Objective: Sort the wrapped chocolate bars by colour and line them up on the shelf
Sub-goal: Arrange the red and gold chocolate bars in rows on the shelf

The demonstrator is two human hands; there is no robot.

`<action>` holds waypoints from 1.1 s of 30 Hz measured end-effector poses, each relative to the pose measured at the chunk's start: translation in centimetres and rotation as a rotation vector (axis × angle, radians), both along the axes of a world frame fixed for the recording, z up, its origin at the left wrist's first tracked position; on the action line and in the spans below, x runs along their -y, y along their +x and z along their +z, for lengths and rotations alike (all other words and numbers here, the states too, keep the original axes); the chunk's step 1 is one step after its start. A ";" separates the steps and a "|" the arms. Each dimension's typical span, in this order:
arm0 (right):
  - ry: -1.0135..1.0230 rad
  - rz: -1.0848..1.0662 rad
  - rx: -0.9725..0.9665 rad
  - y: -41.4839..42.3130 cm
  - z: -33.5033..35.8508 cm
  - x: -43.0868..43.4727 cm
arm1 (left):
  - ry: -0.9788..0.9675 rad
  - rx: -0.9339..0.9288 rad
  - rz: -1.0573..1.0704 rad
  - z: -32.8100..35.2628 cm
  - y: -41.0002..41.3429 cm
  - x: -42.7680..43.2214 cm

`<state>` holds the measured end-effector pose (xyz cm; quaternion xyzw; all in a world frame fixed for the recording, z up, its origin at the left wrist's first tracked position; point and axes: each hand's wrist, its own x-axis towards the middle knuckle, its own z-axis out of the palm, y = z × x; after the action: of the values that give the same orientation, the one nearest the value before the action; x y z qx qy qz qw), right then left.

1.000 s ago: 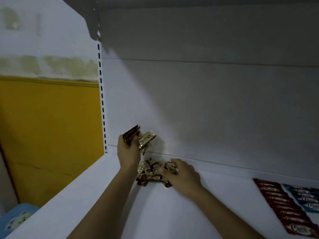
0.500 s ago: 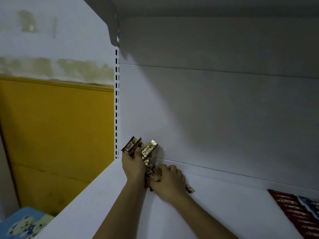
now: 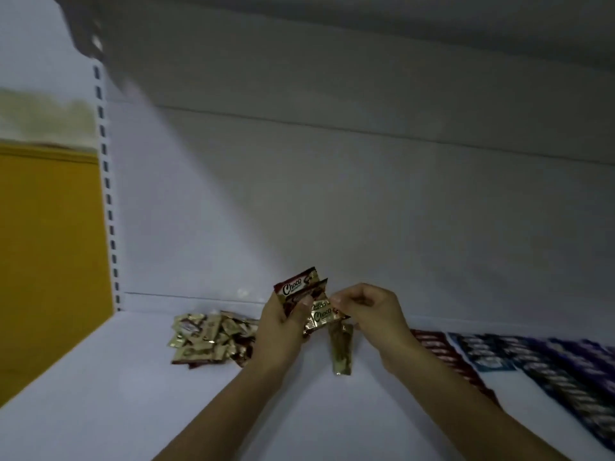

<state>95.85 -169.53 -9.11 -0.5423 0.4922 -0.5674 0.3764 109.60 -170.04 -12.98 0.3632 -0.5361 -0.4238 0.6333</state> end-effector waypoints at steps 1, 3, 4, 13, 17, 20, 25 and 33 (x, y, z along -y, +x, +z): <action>0.019 -0.002 -0.008 -1.0 -0.4 -0.5 | 0.021 0.005 -0.039 -0.3 -0.7 -0.3; 0.037 -0.002 -0.018 -2.6 -1.6 -1.3 | 0.069 0.029 -0.092 -0.9 -1.7 -0.7; 0.039 0.002 -0.024 -3.1 -2.1 -1.6 | 0.094 0.044 -0.104 -1.2 -1.9 -0.9; -0.005 -0.158 0.071 -6.1 -2.2 -2.0 | 0.081 0.114 0.026 -2.2 -1.7 -0.9; 0.119 -0.267 0.291 -5.6 -2.7 -0.7 | 0.006 0.044 0.208 -2.2 -1.4 -0.4; 0.256 -0.288 0.364 -2.4 -4.1 0.4 | -0.030 0.038 0.339 -1.9 -1.2 -0.1; 0.311 -0.156 0.521 2.8 -3.2 1.7 | -0.153 0.085 0.429 -1.4 -0.7 -0.3; 0.086 -0.256 -0.237 -5.2 -2.8 1.3 | -0.105 0.060 0.318 -1.4 -1.6 -0.9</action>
<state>90.62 -170.83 -11.87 -0.5218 0.6218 -0.5212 0.2633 108.04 -169.10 -14.41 0.4224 -0.5120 -0.2789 0.6940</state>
